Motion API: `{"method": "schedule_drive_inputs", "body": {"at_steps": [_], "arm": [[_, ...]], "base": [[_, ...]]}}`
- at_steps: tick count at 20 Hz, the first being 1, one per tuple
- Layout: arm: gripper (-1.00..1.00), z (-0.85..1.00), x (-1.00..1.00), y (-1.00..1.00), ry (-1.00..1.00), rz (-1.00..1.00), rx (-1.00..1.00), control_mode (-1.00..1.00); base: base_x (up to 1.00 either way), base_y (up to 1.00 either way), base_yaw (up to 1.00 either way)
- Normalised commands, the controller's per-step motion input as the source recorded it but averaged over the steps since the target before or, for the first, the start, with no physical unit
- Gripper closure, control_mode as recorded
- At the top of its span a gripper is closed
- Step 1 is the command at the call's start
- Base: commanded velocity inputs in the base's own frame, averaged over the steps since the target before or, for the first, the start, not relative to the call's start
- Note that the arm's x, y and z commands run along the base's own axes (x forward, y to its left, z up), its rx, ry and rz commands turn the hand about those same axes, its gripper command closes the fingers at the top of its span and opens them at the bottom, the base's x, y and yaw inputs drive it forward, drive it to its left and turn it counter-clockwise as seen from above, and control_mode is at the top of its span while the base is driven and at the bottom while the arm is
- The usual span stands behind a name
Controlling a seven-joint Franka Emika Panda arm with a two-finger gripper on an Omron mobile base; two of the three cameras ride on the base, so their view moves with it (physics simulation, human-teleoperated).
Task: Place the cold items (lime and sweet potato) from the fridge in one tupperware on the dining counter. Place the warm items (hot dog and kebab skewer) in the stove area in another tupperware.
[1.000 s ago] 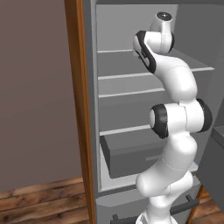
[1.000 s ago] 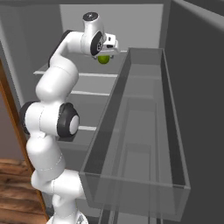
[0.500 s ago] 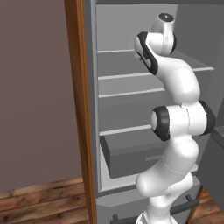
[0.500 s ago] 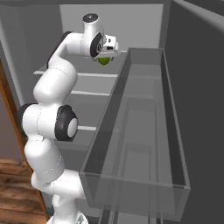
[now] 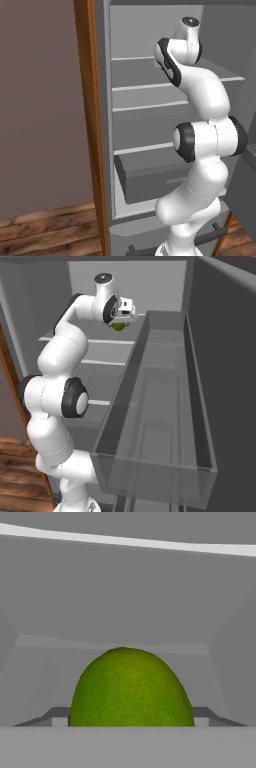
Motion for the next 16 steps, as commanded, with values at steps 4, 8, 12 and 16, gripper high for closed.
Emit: {"method": "schedule_drive_inputs", "body": {"at_steps": [4,8,12,16], "arm": [[1.00,-0.18,-0.22,0.00,-0.06,0.00,0.00,-1.00],[1.00,-0.07,-0.66,0.00,-0.35,-0.02,0.01,-1.00],[1.00,0.00,-0.97,0.00,-0.38,-0.10,0.01,-1.00],[1.00,0.01,-1.00,0.00,-0.22,-0.08,0.06,-1.00]], "base": [[0.00,0.00,0.00],[0.00,0.00,0.00],[0.00,0.00,0.00],[0.00,0.00,0.00]]}}
